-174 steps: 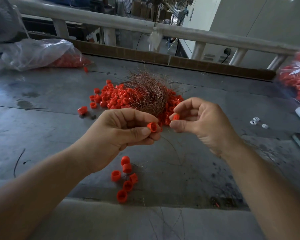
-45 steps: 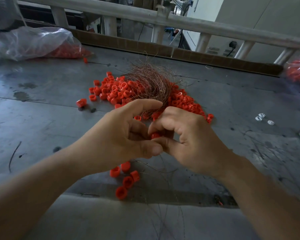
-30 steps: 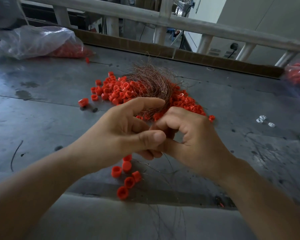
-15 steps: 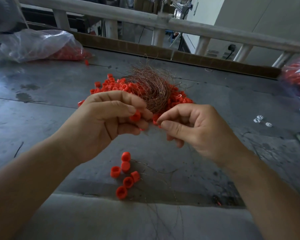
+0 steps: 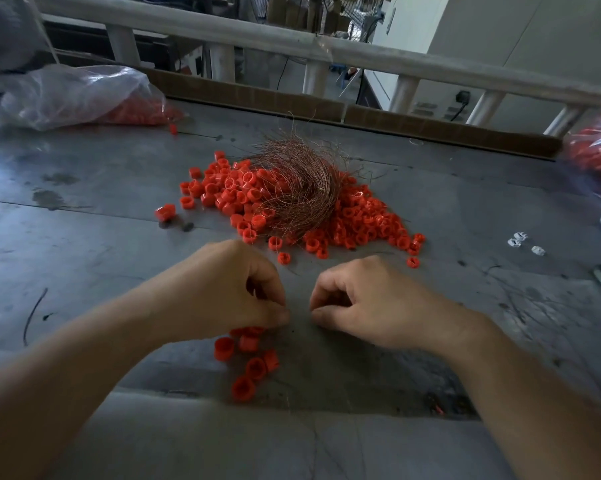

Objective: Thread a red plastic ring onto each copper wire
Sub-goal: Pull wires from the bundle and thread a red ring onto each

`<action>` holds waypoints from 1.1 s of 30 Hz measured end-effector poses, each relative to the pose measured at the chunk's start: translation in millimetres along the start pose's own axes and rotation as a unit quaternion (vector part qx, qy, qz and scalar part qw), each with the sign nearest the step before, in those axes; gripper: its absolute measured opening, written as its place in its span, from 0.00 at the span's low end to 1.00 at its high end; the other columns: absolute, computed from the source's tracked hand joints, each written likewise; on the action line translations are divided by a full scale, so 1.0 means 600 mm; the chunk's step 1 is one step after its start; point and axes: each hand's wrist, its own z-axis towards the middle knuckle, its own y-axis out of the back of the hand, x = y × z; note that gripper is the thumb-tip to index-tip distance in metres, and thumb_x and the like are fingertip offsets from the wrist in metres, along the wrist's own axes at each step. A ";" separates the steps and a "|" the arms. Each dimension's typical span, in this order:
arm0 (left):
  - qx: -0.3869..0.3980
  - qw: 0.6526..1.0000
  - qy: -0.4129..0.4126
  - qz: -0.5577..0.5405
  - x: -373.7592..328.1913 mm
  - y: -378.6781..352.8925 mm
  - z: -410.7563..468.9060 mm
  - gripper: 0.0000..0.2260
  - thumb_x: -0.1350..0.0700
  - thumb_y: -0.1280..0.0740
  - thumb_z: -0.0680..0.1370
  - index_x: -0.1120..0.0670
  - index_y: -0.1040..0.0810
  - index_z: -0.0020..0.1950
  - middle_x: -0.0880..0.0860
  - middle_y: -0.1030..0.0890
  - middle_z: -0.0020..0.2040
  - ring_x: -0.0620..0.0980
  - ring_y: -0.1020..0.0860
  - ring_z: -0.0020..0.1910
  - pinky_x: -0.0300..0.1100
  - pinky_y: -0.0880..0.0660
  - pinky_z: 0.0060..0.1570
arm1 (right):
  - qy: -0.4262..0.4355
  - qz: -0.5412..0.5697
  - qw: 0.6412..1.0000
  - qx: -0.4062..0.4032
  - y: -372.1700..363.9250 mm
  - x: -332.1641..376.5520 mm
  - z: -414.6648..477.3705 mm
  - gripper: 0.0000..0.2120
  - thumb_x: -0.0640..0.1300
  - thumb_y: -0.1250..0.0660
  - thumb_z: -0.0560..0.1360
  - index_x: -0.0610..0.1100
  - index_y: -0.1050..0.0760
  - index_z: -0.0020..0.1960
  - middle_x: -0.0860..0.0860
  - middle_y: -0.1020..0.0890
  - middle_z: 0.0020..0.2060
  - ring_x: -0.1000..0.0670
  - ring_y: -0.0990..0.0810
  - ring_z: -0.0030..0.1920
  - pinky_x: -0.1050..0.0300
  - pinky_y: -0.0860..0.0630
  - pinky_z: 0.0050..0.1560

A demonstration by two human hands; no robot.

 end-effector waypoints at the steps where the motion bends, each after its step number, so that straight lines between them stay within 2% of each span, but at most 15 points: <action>1: 0.000 1.000 0.008 0.002 0.000 0.001 0.000 0.06 0.48 0.28 0.64 0.43 0.21 0.26 0.36 0.22 0.27 0.34 0.25 0.27 0.26 0.31 0.27 | 0.000 -0.001 1.000 0.007 0.000 -0.001 0.000 0.04 0.47 0.33 0.73 0.48 0.21 0.45 0.60 0.25 0.34 0.65 0.27 0.35 0.78 0.32 0.37; 4: -0.028 0.999 0.043 0.017 0.010 0.021 0.003 0.09 0.48 0.29 0.64 0.48 0.21 0.26 0.40 0.22 0.25 0.36 0.25 0.25 0.29 0.30 0.25 | 0.000 0.010 1.000 0.012 0.003 -0.003 0.002 0.06 0.51 0.32 0.72 0.50 0.21 0.43 0.60 0.24 0.34 0.65 0.26 0.34 0.76 0.32 0.35; 7: -0.160 0.981 0.105 0.029 0.037 0.053 0.012 0.10 0.52 0.27 0.67 0.52 0.22 0.26 0.43 0.25 0.21 0.40 0.30 0.21 0.36 0.35 0.23 | 0.003 0.036 0.999 -0.002 0.010 -0.005 0.000 0.14 0.62 0.34 0.67 0.52 0.22 0.41 0.61 0.23 0.32 0.68 0.26 0.35 0.75 0.32 0.34; 9: -0.281 0.948 0.147 0.040 0.060 0.073 0.018 0.08 0.55 0.27 0.68 0.51 0.22 0.29 0.44 0.25 0.24 0.42 0.29 0.26 0.37 0.36 0.29 | 0.007 0.050 0.998 -0.024 0.017 -0.007 -0.004 0.18 0.66 0.39 0.61 0.53 0.23 0.39 0.62 0.23 0.29 0.69 0.26 0.33 0.75 0.33 0.33; 11: -0.342 0.920 0.170 0.082 0.084 0.087 0.025 0.04 0.55 0.27 0.69 0.51 0.21 0.41 0.47 0.22 0.35 0.50 0.26 0.37 0.42 0.33 0.37 | 0.002 0.056 0.997 -0.050 0.026 -0.010 -0.008 0.19 0.68 0.40 0.59 0.54 0.23 0.37 0.67 0.24 0.28 0.68 0.26 0.32 0.74 0.33 0.32; 13: -0.334 0.911 0.212 0.119 0.108 0.092 0.032 0.15 0.53 0.27 0.69 0.54 0.23 0.53 0.53 0.23 0.46 0.55 0.26 0.48 0.45 0.32 0.44 | -0.005 0.066 0.994 -0.083 0.034 -0.015 -0.010 0.20 0.68 0.39 0.59 0.54 0.23 0.37 0.64 0.23 0.28 0.67 0.26 0.32 0.74 0.32 0.32; 15: -0.314 0.910 0.238 0.127 0.124 0.090 0.038 0.18 0.51 0.27 0.69 0.56 0.24 0.56 0.57 0.23 0.51 0.59 0.26 0.51 0.46 0.31 0.46 | -0.020 0.076 0.989 -0.126 0.041 -0.021 -0.010 0.16 0.64 0.36 0.63 0.52 0.22 0.37 0.61 0.23 0.27 0.66 0.26 0.31 0.73 0.31 0.32; 18: -0.299 0.913 0.229 0.154 0.132 0.081 0.043 0.10 0.52 0.27 0.71 0.57 0.21 0.46 0.61 0.22 0.48 0.60 0.26 0.49 0.45 0.34 0.42 | -0.055 0.081 0.978 -0.186 0.044 -0.034 -0.007 0.09 0.55 0.31 0.68 0.52 0.23 0.35 0.59 0.23 0.27 0.62 0.26 0.31 0.67 0.30 0.35; 21: -0.300 0.913 0.219 0.166 0.132 0.085 0.042 0.06 0.54 0.26 0.70 0.55 0.21 0.40 0.61 0.20 0.46 0.60 0.25 0.46 0.44 0.34 0.40 | -0.085 0.078 0.970 -0.214 0.043 -0.044 -0.002 0.08 0.53 0.31 0.70 0.51 0.23 0.35 0.57 0.23 0.29 0.58 0.24 0.33 0.61 0.27 0.39; 24: -0.343 0.904 0.209 0.145 0.126 0.092 0.038 0.05 0.55 0.27 0.70 0.53 0.22 0.39 0.59 0.19 0.45 0.55 0.24 0.43 0.44 0.31 0.41 | -0.097 0.045 0.966 -0.235 0.041 -0.053 0.002 0.08 0.52 0.31 0.71 0.50 0.22 0.36 0.57 0.22 0.30 0.58 0.24 0.33 0.66 0.29 0.35; 25: -0.357 0.911 0.184 0.095 0.116 0.092 0.035 0.06 0.56 0.26 0.70 0.51 0.23 0.37 0.57 0.19 0.43 0.52 0.23 0.40 0.43 0.30 0.39 | -0.101 0.028 0.965 -0.239 0.040 -0.055 0.003 0.08 0.51 0.31 0.72 0.49 0.22 0.37 0.56 0.21 0.32 0.57 0.24 0.35 0.65 0.29 0.36; 26: -0.348 0.925 0.152 -0.002 0.101 0.091 0.032 0.06 0.57 0.26 0.68 0.50 0.22 0.35 0.56 0.18 0.40 0.48 0.22 0.36 0.41 0.27 0.36 | -0.103 0.014 0.964 -0.243 0.039 -0.058 0.005 0.07 0.51 0.32 0.72 0.49 0.22 0.38 0.55 0.20 0.33 0.56 0.23 0.36 0.63 0.28 0.37; 28: -0.223 0.944 0.058 -0.236 0.062 0.085 0.020 0.04 0.56 0.25 0.62 0.51 0.18 0.35 0.56 0.18 0.36 0.43 0.21 0.31 0.34 0.24 0.31 | -0.108 -0.001 0.963 -0.247 0.036 -0.062 0.008 0.07 0.51 0.32 0.72 0.48 0.21 0.39 0.53 0.19 0.35 0.54 0.22 0.37 0.60 0.28 0.38; 30: -0.075 0.952 -0.037 -0.295 0.033 0.067 0.007 0.10 0.52 0.24 0.59 0.50 0.17 0.38 0.56 0.17 0.38 0.45 0.20 0.34 0.33 0.23 0.33 | -0.107 -0.009 0.962 -0.249 0.031 -0.064 0.012 0.06 0.50 0.32 0.72 0.49 0.21 0.40 0.53 0.19 0.36 0.53 0.22 0.38 0.58 0.26 0.41; 33: 0.053 0.949 -0.079 -0.299 0.003 0.031 0.001 0.08 0.52 0.23 0.63 0.50 0.17 0.40 0.54 0.16 0.39 0.44 0.19 0.34 0.32 0.24 0.34 | -0.064 -0.024 0.963 -0.262 0.025 -0.066 0.020 0.07 0.46 0.32 0.73 0.46 0.20 0.49 0.52 0.20 0.47 0.54 0.24 0.45 0.58 0.28 0.52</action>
